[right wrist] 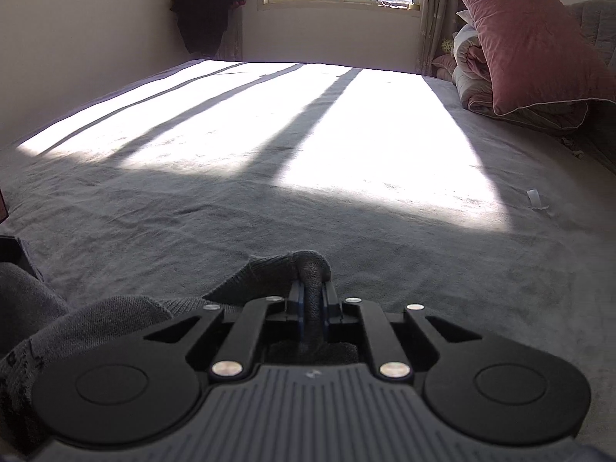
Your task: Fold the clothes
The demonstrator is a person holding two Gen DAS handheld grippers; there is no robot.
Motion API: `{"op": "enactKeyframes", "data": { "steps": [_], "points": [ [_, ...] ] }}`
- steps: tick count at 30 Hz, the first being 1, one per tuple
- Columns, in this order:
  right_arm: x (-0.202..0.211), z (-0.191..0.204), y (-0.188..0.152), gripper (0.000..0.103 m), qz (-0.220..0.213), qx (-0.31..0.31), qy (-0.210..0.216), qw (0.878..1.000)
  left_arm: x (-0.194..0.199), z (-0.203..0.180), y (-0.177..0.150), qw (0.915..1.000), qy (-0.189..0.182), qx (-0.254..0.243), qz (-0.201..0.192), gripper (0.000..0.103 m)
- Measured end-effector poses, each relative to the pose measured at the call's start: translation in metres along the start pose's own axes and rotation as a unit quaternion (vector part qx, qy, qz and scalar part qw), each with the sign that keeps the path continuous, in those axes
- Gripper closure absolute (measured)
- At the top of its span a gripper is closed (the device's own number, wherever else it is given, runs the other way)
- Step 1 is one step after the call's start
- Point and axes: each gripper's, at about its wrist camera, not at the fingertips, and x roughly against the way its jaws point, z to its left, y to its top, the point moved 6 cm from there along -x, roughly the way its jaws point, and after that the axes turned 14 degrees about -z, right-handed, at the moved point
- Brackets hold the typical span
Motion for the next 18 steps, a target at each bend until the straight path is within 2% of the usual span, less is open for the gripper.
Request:
{"op": "enactKeyframes", "data": {
  "steps": [6,10,13,15,18],
  "points": [
    [0.023,-0.020,0.027,0.093,-0.062,-0.034,-0.037,0.997,0.018,0.006,0.016,0.9984,0.024,0.006,-0.051,0.099],
    [0.041,-0.032,0.044,0.093,-0.104,-0.051,-0.054,0.992,0.039,0.010,0.033,0.9942,0.041,0.007,-0.099,0.099],
    [0.053,-0.045,0.052,0.093,-0.125,-0.064,-0.066,0.988,0.053,0.015,0.043,0.9917,0.050,0.007,-0.118,0.099],
    [0.058,-0.052,0.054,0.094,-0.129,-0.073,-0.070,0.986,0.057,0.021,0.044,0.9923,0.059,0.009,-0.108,0.099],
    [0.060,-0.058,0.048,0.094,-0.116,-0.073,-0.078,0.988,0.057,0.035,0.035,0.9949,0.079,0.023,-0.058,0.099]
  ]
}}
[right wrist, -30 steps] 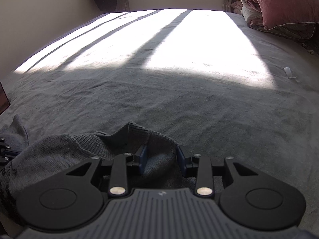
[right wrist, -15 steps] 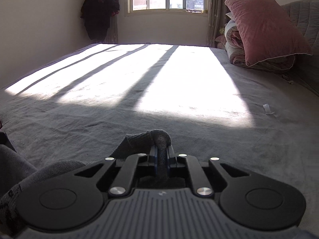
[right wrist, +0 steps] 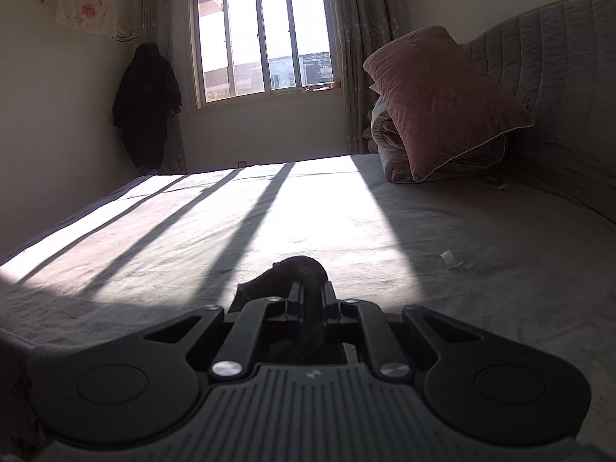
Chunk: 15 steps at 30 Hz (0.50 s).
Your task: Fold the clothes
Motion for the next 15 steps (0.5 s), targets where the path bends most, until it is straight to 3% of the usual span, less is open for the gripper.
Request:
{"op": "enactKeyframes", "data": {
  "steps": [3,8,15],
  "points": [
    [-0.001,-0.006,-0.012,0.094,0.032,0.008,-0.009,0.999,0.000,0.009,-0.017,0.9989,0.008,-0.004,0.047,0.099],
    [0.001,-0.019,-0.036,0.094,0.086,0.024,-0.025,0.996,0.002,0.012,-0.053,0.9917,-0.011,-0.035,0.124,0.099],
    [0.001,-0.036,-0.075,0.098,0.161,0.025,-0.039,0.986,0.011,0.005,-0.084,0.9788,-0.042,-0.065,0.190,0.099]
  ]
}}
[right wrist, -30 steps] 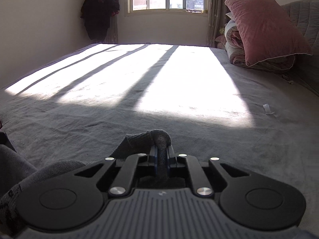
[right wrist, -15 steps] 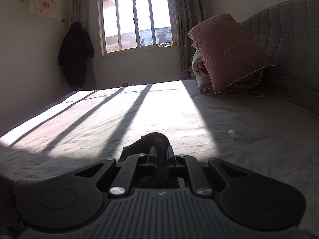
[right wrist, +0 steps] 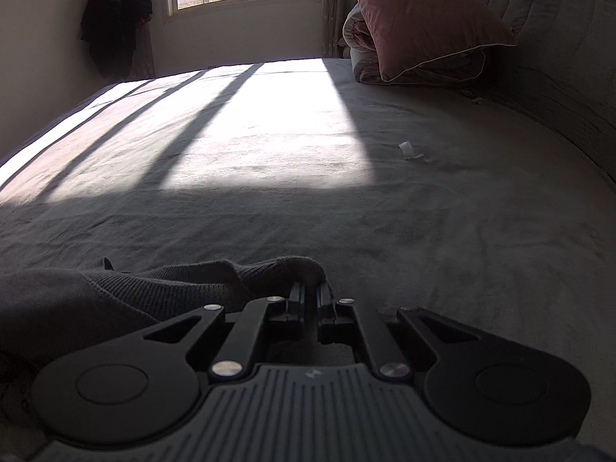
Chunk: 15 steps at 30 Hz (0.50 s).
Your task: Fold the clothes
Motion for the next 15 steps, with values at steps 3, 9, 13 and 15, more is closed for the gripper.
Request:
{"op": "enactKeyframes", "data": {
  "steps": [3,9,13,15],
  "points": [
    [-0.005,0.000,-0.014,0.098,0.025,0.005,0.002,1.000,0.003,-0.012,-0.008,0.9992,-0.013,-0.028,0.025,0.099],
    [-0.004,0.004,-0.014,0.097,0.027,0.015,0.021,0.999,0.010,-0.028,0.003,0.9967,-0.039,-0.061,0.035,0.096],
    [-0.003,-0.001,-0.007,0.087,0.027,-0.014,0.040,0.999,0.014,-0.039,0.028,0.9962,-0.076,-0.040,0.014,0.074],
    [-0.002,-0.002,-0.005,0.086,0.027,-0.020,0.048,0.998,0.009,-0.047,0.039,0.9954,-0.090,-0.032,0.007,0.068]
  ]
}}
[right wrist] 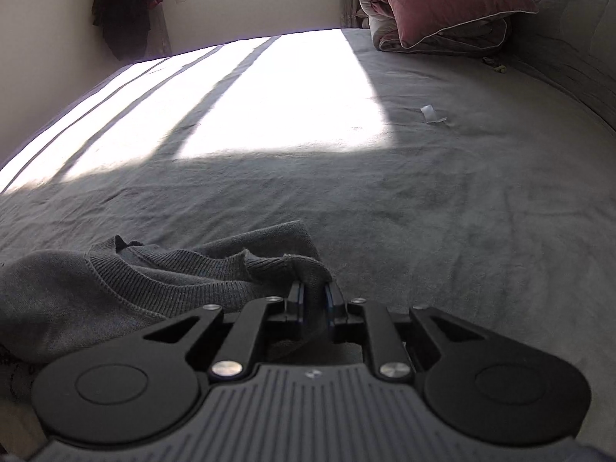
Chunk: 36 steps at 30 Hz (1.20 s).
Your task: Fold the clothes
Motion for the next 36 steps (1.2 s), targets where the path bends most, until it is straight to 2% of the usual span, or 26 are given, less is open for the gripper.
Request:
{"op": "enactKeyframes", "data": {
  "steps": [2,4,11,16,21,24,25,29,30,31,36],
  "points": [
    [0.001,0.000,0.002,0.082,-0.003,-0.002,0.004,1.000,-0.012,-0.007,0.012,0.9999,-0.011,0.006,-0.006,0.065],
    [0.002,0.000,0.004,0.069,-0.007,-0.003,0.007,1.000,-0.028,-0.012,0.023,0.9998,-0.016,0.011,-0.005,0.058],
    [-0.001,0.004,0.003,0.068,0.000,0.005,0.024,1.000,-0.108,-0.018,0.051,0.9965,-0.031,0.071,0.033,0.055],
    [-0.003,0.001,0.001,0.068,0.006,0.007,0.030,1.000,-0.161,-0.023,0.051,0.9873,-0.069,0.124,0.072,0.055],
    [-0.008,-0.003,-0.003,0.068,0.018,0.003,0.037,0.999,-0.187,-0.037,0.041,0.9732,-0.116,0.166,0.108,0.056],
    [-0.010,-0.004,-0.004,0.068,0.022,0.004,0.042,0.999,-0.191,-0.045,0.032,0.9736,-0.114,0.160,0.115,0.058],
    [-0.012,-0.003,-0.005,0.068,0.026,0.007,0.044,0.999,-0.191,-0.046,0.030,0.9745,-0.110,0.158,0.114,0.066],
    [-0.016,0.004,-0.008,0.069,0.031,0.025,0.047,0.998,-0.180,-0.050,0.029,0.9829,-0.090,0.140,0.079,0.085],
    [-0.016,0.007,-0.008,0.090,0.029,0.032,0.047,0.998,-0.174,-0.053,0.032,0.9859,-0.084,0.130,0.065,0.087],
    [-0.017,0.010,-0.008,0.098,0.026,0.039,0.048,0.998,-0.168,-0.055,0.035,0.9885,-0.077,0.119,0.052,0.088],
    [-0.010,0.025,0.010,0.098,-0.021,0.039,0.054,0.998,-0.133,-0.065,0.055,0.9978,-0.025,0.047,-0.038,0.090]
  ]
}}
